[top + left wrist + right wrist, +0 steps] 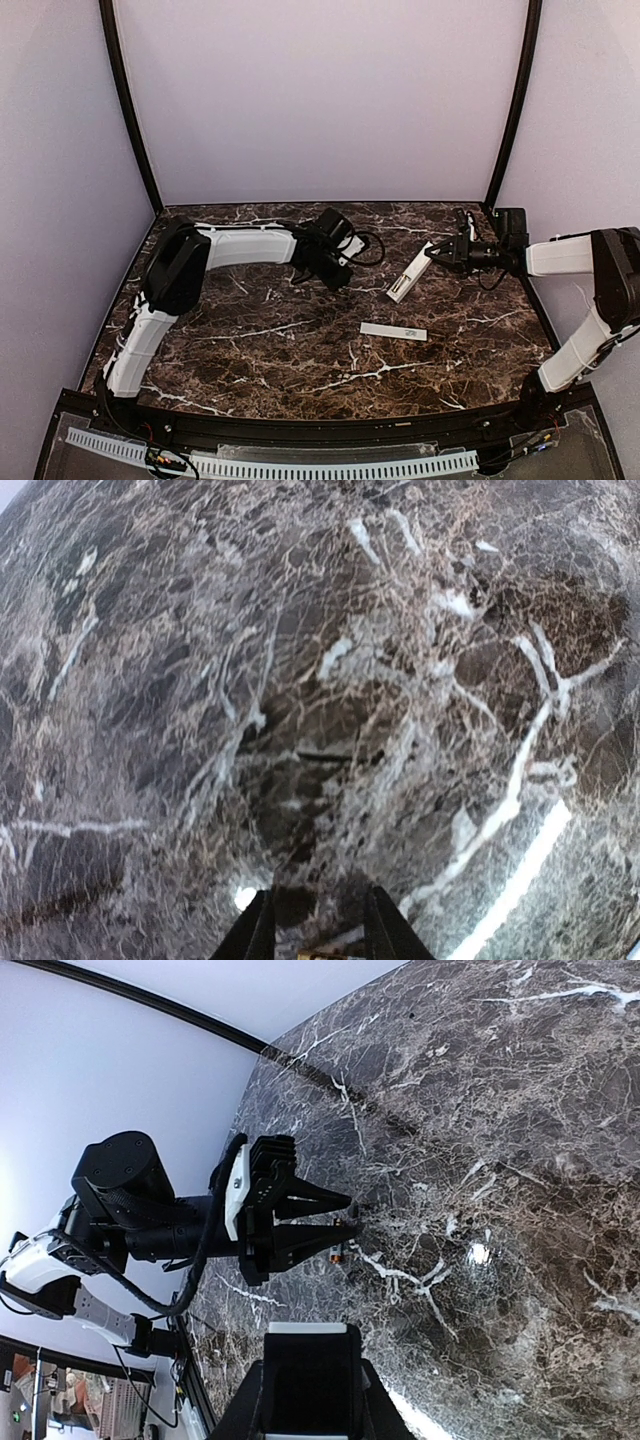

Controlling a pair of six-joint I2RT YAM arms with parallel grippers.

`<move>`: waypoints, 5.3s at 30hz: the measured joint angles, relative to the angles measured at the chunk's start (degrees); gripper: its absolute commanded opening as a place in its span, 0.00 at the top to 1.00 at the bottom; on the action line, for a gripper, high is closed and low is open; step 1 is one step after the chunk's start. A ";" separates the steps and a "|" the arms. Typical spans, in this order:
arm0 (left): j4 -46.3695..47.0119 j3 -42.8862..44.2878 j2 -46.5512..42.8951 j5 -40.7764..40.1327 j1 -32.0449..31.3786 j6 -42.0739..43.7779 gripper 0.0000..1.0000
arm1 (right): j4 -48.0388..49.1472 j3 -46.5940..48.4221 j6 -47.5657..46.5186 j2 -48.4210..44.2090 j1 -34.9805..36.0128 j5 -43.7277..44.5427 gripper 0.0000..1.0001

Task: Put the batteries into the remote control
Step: Move the battery to the center of the board, then pick up the battery from the center of the board, then place the battery at the center of the board.

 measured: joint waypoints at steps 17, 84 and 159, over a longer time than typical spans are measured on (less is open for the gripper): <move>6.03 -31.17 -26.47 -1.46 0.02 -6.12 0.32 | 0.44 -0.94 0.00 -0.33 0.46 -1.09 1.00; -10.64 -47.95 -35.52 -1.44 4.09 36.46 0.56 | 0.90 -0.94 0.00 -1.29 1.97 -2.38 1.00; -11.67 -45.88 -41.03 7.52 -5.57 24.11 0.99 | 4.09 4.92 -0.66 7.65 18.95 -0.79 1.00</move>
